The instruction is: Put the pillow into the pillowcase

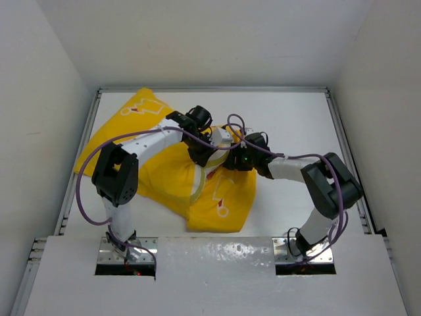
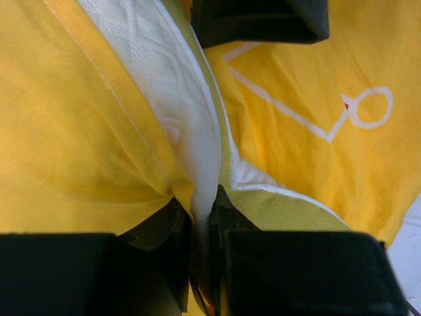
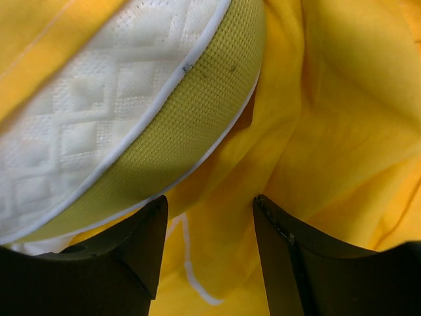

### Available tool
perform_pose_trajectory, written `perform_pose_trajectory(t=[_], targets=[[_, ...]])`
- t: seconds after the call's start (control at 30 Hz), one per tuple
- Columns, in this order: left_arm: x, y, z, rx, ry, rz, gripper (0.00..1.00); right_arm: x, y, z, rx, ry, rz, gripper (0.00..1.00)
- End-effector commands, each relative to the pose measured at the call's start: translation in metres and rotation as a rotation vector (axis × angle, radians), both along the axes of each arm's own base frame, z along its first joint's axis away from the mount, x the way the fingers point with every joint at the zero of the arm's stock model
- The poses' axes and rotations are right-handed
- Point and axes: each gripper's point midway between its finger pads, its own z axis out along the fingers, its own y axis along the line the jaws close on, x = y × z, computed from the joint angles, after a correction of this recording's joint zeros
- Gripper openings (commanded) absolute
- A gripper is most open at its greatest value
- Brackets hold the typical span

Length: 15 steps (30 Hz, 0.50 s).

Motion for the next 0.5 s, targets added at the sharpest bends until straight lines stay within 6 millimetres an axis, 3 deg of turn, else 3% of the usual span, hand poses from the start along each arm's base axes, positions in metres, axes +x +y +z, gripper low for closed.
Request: perform_pose_trajectory(t=[0.0, 0.2, 0.23, 0.3, 0.4, 0.47], targets=[[0.016, -0.014, 0.02, -0.071, -0.058, -0.007, 0.0, 0.022, 0.014, 0.019, 0.036, -0.082, -0.006, 0.55], [0.007, -0.018, 0.021, -0.097, -0.022, -0.043, 0.0, 0.029, 0.007, -0.007, -0.058, -0.068, -0.074, 0.61], [0.007, -0.018, 0.021, -0.095, -0.019, -0.044, 0.0, 0.04, -0.002, -0.008, -0.119, -0.091, -0.129, 0.61], [0.004, -0.019, 0.027, -0.115, -0.014, -0.06, 0.0, 0.04, -0.015, -0.026, -0.205, -0.06, -0.176, 0.61], [-0.012, -0.026, 0.042, -0.177, 0.036, -0.123, 0.0, 0.043, -0.027, -0.04, -0.259, -0.017, -0.268, 0.53], [-0.022, -0.027, 0.053, -0.202, 0.063, -0.16, 0.0, 0.046, -0.035, -0.05, -0.28, 0.007, -0.352, 0.36]])
